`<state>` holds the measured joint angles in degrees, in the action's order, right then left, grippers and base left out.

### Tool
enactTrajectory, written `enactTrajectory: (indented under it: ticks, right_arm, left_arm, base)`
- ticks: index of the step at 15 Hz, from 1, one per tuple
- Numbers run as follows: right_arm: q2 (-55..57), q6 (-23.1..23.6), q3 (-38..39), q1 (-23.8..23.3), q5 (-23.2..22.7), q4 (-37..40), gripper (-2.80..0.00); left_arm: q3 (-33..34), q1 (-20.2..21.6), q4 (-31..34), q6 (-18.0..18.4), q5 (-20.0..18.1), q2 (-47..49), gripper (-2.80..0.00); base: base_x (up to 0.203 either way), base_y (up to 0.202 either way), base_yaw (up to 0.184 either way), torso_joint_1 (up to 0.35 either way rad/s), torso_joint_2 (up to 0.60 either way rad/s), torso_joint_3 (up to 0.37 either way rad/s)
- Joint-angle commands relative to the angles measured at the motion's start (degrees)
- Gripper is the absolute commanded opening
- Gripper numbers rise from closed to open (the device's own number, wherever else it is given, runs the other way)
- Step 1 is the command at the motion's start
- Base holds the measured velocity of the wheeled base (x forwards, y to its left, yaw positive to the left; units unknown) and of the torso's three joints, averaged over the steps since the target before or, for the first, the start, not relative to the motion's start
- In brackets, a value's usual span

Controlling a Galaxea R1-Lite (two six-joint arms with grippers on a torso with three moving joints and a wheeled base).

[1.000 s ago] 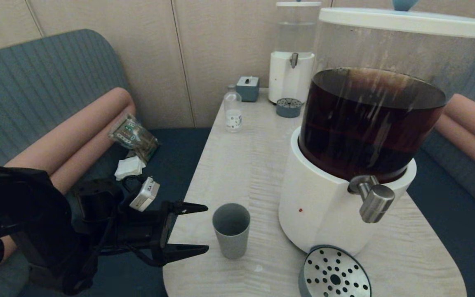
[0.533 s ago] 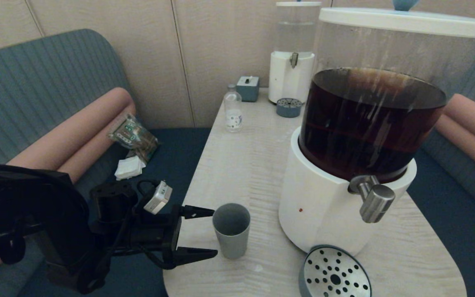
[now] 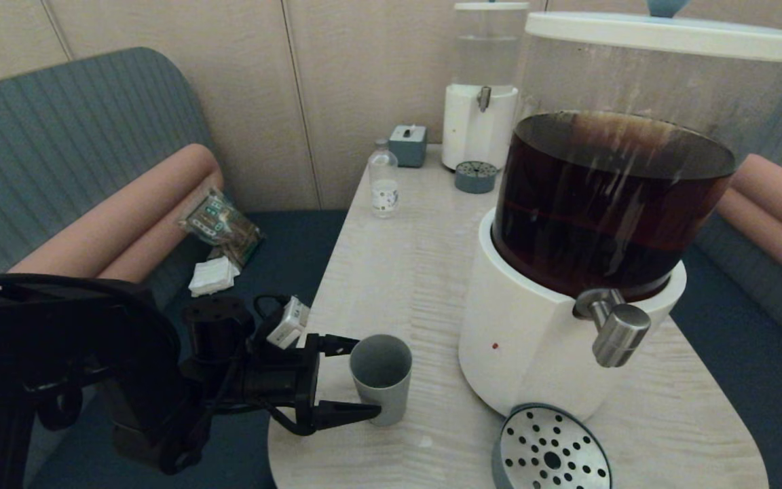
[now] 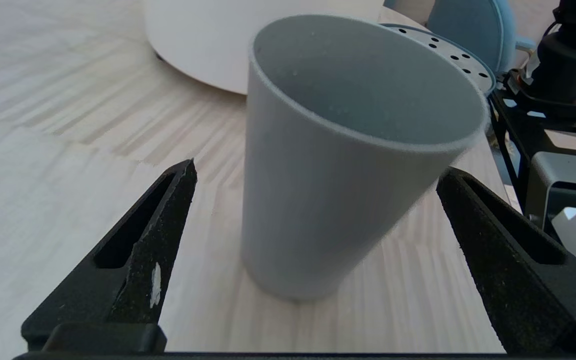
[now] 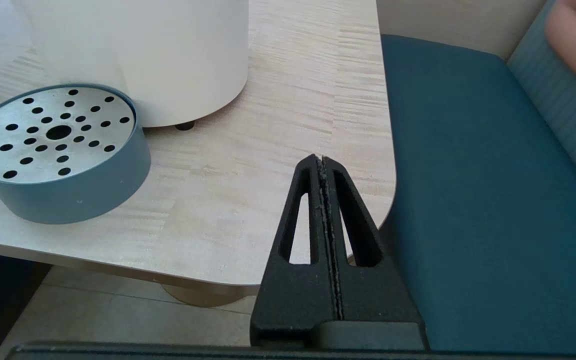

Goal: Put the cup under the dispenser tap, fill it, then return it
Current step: Pick up the cup

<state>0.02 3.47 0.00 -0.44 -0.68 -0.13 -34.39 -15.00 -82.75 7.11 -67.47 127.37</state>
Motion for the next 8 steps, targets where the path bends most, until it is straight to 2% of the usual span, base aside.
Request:
enactTrajectory:
  ticks: [1,8]
  right_arm:
    - [-0.11,0.04,0.53,0.00,-0.02,-0.04,-2.80]
    - [-0.11,0.04,0.53,0.00,-0.02,-0.04,-2.80]
  left_arm:
    - [-0.60,-1.00,-0.48,0.01,0.12,0.80,0.00]
    - [-3.46,-3.07,0.04,-0.33,1.20,2.95,0.00]
  base:
    - [0.000,0.000,0.000,0.000,0.00,0.000]
    - [0.000,0.000,0.000,0.000,0.00,0.000]
